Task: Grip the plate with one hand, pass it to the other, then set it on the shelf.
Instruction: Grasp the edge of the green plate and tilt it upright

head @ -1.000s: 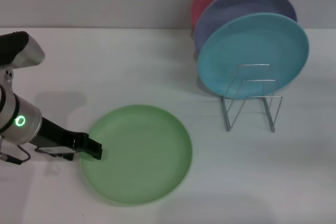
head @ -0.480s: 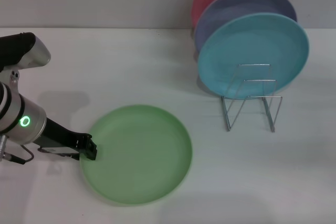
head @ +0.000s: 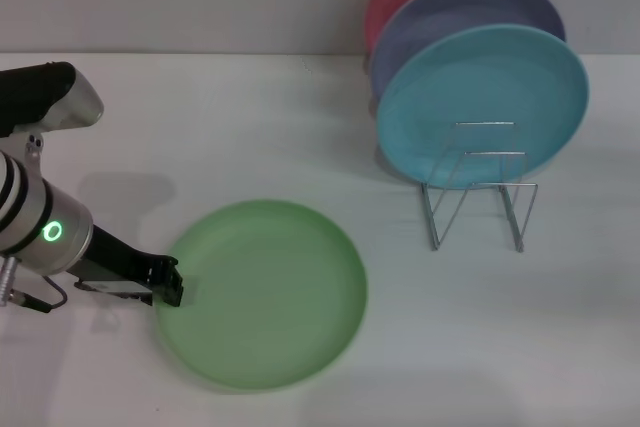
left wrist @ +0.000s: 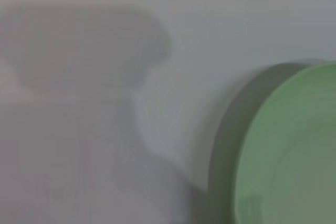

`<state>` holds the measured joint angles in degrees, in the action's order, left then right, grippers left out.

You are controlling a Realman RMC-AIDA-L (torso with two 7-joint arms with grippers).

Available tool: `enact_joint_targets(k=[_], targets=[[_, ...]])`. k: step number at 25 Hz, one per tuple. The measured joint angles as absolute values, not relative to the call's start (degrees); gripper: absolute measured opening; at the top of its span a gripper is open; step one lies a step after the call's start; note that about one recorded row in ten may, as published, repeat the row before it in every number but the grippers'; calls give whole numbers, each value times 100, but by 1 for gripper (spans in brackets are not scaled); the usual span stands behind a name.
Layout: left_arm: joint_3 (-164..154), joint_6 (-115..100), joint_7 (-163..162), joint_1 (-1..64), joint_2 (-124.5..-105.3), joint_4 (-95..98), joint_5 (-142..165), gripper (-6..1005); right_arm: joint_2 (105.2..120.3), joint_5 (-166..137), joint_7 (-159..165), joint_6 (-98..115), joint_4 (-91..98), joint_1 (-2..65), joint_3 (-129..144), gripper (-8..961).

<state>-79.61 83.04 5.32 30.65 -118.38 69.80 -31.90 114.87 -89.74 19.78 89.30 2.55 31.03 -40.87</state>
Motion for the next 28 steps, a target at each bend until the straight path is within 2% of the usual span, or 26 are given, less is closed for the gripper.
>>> enact_joint_targets(k=[2, 7, 22, 28], targets=[[-7967, 8306, 534, 3082, -11839, 6957, -3190, 268, 11487, -8973, 1978, 8930, 249, 3103, -4087, 741], [-8008, 8305, 536, 3103, -11833, 6957, -3190, 174, 11487, -8973, 1978, 8930, 237, 3103, -4087, 740], [-8024, 8310, 606, 3142, -11829, 6999, -3190, 139, 11501, -8974, 1995, 9002, 234, 3103, -4087, 740], [-7987, 8310, 674, 3145, -11823, 7002, -3193, 24, 11505, -8974, 2045, 9018, 245, 3103, -4087, 741]])
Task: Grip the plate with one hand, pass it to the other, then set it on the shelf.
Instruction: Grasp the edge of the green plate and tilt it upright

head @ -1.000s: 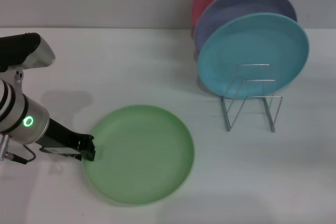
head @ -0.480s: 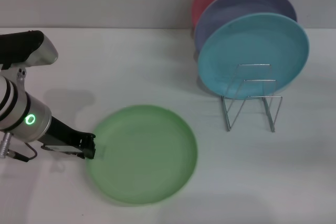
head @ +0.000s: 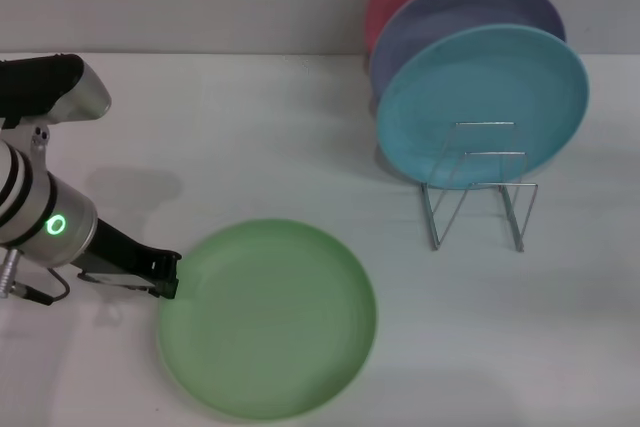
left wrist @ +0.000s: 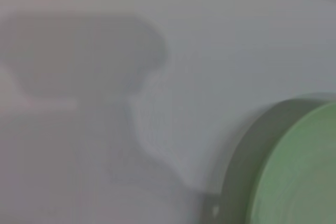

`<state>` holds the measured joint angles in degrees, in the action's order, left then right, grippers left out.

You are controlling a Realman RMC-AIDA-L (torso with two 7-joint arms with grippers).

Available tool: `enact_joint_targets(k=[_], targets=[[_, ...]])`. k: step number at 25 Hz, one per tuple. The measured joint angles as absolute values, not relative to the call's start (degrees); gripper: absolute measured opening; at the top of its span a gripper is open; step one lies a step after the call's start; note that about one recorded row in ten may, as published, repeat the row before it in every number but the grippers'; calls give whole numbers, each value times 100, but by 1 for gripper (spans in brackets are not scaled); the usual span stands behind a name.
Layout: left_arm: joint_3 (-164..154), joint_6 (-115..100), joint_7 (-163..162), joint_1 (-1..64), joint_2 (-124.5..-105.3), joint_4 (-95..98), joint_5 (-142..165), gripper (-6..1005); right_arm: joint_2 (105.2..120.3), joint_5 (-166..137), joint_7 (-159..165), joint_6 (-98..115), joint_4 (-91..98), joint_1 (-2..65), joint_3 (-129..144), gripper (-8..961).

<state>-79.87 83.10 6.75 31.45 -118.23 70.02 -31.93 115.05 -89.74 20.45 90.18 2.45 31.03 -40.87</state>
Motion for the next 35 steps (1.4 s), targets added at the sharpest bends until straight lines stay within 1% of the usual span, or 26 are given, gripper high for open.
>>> enact_joint_targets(k=[9, 20, 30, 33, 35], targets=[[-7789, 8098, 901, 3100, -11827, 7099, -3237, 28, 11514, -8973, 2057, 9018, 235, 3092, -4087, 741], [-7279, 7210, 1396, 3045, -11816, 7063, -3406, 33, 11527, -8974, 2057, 8962, 211, 3061, -4087, 740], [-6996, 5866, 2217, 2635, -11814, 6986, -4259, 37, 11588, -8974, 2040, 8890, 244, 3042, -4036, 741], [-7039, 5268, 2660, 2447, -11828, 6893, -4780, 38, 11597, -8986, 2000, 8845, 252, 3033, -4028, 740], [-7232, 4392, 3399, 2194, -11843, 6746, -5604, 39, 11599, -9005, 1997, 8801, 254, 3026, -4026, 740]])
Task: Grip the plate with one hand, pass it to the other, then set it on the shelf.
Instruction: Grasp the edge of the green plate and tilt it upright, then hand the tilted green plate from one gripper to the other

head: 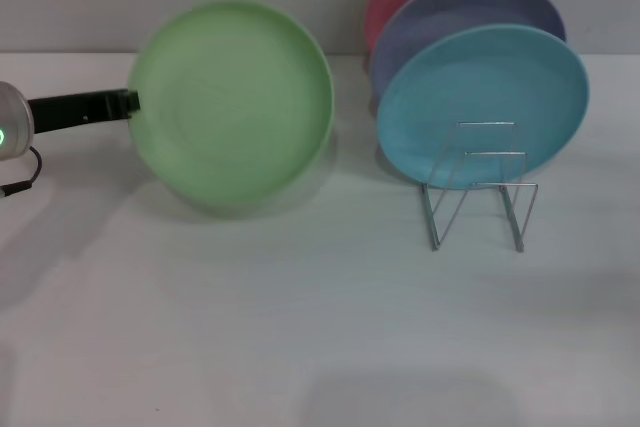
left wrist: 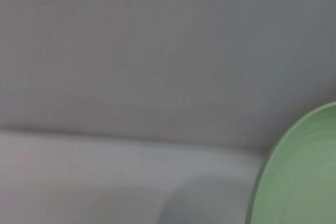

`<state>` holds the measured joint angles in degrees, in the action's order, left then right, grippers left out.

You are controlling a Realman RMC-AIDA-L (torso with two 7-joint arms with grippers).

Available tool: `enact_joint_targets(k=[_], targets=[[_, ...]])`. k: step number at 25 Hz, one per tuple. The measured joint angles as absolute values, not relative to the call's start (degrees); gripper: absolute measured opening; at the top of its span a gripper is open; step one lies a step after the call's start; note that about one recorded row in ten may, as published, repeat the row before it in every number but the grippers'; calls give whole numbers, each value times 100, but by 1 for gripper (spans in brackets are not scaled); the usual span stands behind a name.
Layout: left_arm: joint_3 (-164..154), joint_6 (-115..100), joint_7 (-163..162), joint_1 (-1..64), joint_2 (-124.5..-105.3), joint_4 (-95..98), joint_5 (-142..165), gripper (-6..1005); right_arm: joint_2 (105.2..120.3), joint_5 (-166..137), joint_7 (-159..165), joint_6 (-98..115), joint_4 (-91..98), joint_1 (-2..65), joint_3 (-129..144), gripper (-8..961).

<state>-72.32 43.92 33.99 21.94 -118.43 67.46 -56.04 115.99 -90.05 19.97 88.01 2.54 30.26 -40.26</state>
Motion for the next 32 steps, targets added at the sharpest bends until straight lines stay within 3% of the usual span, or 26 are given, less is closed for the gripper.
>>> enact_joint_targets(k=[13, 26, 32], targets=[[-8995, 714, 6039, 1718, -11848, 6318, -8390, 44, 11664, -9027, 1985, 8778, 275, 2902, -4006, 741], [-10857, -2113, 5913, 1234, -11813, 7072, -6485, 50, 11673, -9026, 1978, 8773, 290, 2825, -4008, 740], [-11889, -3980, 3893, 1214, -11807, 6182, -4874, 53, 11684, -9027, 1977, 8778, 287, 2827, -3996, 741]])
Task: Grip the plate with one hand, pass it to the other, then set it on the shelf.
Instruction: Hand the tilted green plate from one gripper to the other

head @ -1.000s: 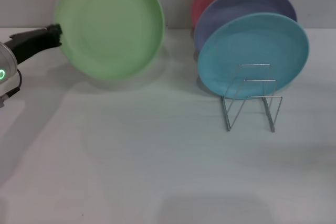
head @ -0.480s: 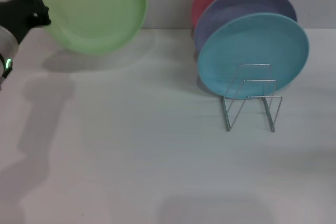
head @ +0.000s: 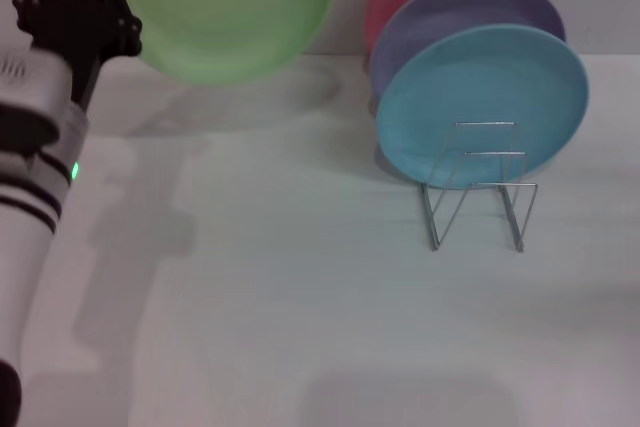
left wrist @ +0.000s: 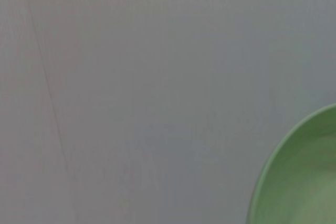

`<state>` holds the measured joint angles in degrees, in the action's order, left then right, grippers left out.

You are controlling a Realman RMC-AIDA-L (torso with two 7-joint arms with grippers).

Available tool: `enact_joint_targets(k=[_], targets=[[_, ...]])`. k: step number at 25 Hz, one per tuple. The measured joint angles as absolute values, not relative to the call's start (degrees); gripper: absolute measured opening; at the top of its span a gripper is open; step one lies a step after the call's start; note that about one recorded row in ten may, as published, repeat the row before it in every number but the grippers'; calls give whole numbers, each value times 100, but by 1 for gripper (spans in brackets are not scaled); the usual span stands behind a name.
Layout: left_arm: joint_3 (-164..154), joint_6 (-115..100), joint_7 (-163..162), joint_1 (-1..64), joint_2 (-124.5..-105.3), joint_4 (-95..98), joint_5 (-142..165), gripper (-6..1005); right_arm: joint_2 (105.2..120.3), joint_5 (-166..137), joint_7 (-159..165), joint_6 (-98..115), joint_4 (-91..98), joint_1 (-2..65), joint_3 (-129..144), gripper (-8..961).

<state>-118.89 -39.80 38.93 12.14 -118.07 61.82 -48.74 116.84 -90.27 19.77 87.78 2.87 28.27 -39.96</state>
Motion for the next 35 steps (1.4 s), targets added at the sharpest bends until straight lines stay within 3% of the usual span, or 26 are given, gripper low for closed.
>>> enact_joint_targets(k=[10, 22, 35], targets=[[-12057, -5946, 446, 1230, -11829, 4308, -3218, 57, 11921, -9129, 1939, 9422, -140, 2447, -2860, 741], [-12568, -6323, -205, 881, -11876, 3653, -3226, 62, 11941, -9194, 425, 9814, -1829, 2066, -1270, 740], [-12792, -6253, -92, 909, -11907, 3577, -3953, 67, 11974, -9247, -362, 8720, -3148, 2486, -447, 741]])
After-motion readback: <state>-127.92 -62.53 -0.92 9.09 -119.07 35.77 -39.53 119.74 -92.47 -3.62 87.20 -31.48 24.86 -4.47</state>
